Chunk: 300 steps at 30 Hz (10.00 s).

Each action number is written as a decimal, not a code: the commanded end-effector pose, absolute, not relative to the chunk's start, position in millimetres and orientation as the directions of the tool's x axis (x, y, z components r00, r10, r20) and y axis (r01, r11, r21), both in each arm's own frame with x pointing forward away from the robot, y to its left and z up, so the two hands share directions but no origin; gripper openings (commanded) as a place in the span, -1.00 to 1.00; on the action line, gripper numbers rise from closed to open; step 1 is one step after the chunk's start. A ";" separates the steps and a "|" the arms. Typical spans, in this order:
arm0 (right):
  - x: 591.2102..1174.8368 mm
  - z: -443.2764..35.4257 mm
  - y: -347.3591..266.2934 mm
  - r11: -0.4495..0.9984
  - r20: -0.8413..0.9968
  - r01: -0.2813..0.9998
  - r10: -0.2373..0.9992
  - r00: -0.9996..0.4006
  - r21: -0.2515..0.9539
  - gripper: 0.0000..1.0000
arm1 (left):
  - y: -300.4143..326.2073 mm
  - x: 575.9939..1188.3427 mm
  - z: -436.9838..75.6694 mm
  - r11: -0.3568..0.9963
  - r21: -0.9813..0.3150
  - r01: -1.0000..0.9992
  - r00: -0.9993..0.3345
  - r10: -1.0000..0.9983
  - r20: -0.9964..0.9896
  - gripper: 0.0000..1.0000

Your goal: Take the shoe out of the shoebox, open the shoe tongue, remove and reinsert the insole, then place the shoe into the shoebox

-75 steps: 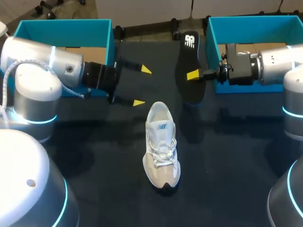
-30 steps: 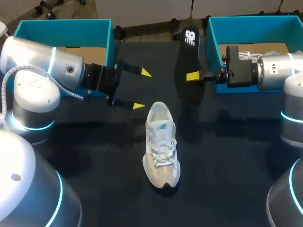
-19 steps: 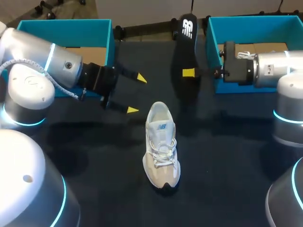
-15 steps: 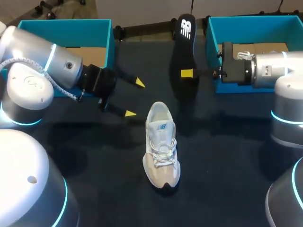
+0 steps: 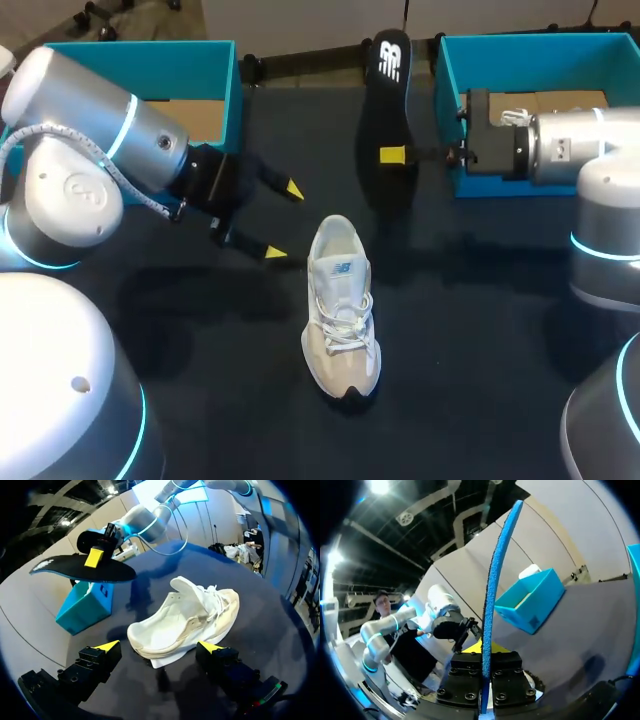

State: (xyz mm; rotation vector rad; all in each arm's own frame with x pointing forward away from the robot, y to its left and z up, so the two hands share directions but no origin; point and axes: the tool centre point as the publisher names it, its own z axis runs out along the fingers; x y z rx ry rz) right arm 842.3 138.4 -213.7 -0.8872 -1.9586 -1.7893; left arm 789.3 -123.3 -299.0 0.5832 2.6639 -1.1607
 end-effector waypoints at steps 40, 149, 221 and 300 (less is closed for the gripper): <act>851.6 -265.7 184.9 -0.050 0.576 0.575 0.152 -0.803 0.816 -1.00 | -137.4 798.9 -362.0 0.763 -0.594 0.254 -0.965 0.162 -0.204 1.00; 767.6 -361.4 209.0 0.031 0.716 0.722 0.110 -0.690 0.691 -1.00 | -144.4 817.9 -364.4 0.738 -0.608 0.293 -0.956 0.206 -0.211 1.00; 754.8 -354.7 212.5 0.200 0.715 0.743 0.201 -0.669 0.639 -1.00 | -144.6 804.1 -368.0 0.735 -0.607 0.302 -0.953 0.231 -0.195 1.00; 783.4 -322.0 219.4 0.253 0.672 0.684 0.149 -0.726 0.684 -0.24 | -130.6 799.2 -367.6 0.728 -0.608 0.317 -0.948 0.256 -0.187 1.00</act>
